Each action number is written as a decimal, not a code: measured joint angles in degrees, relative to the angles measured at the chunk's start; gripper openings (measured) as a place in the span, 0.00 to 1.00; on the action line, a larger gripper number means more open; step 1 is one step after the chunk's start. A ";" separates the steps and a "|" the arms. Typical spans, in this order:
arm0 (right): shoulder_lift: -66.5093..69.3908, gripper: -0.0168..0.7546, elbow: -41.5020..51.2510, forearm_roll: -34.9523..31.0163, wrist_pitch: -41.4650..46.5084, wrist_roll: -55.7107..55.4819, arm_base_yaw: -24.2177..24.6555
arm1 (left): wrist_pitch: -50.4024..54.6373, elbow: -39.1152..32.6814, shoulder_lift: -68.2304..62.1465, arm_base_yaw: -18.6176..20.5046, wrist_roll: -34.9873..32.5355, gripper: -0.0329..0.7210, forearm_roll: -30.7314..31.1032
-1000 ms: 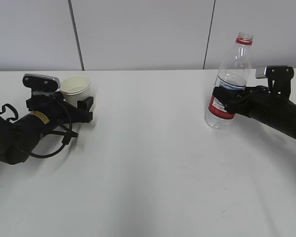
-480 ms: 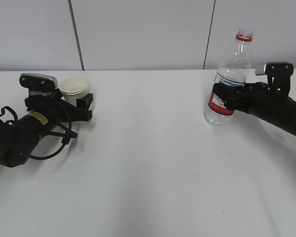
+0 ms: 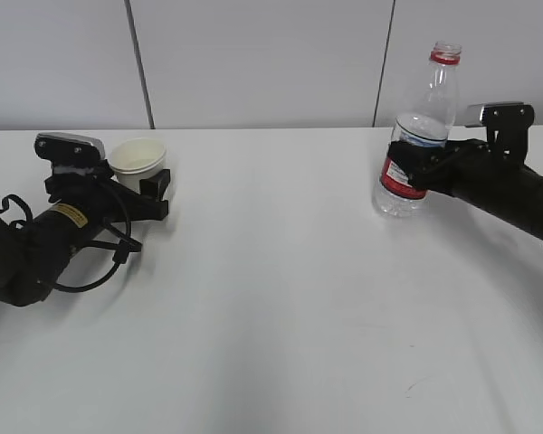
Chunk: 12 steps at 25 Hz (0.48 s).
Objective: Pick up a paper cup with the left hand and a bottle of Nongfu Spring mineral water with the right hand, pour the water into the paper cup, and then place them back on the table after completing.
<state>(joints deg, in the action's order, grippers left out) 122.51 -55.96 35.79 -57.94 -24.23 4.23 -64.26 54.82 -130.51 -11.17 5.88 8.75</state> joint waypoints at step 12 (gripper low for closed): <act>2.68 0.59 -2.16 0.72 0.61 0.00 -1.31 | -0.88 -0.11 0.00 0.00 0.20 0.81 -0.12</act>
<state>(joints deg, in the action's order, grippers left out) 125.19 -58.12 36.51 -57.33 -24.23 2.93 -65.15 54.71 -130.51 -11.17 6.08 8.63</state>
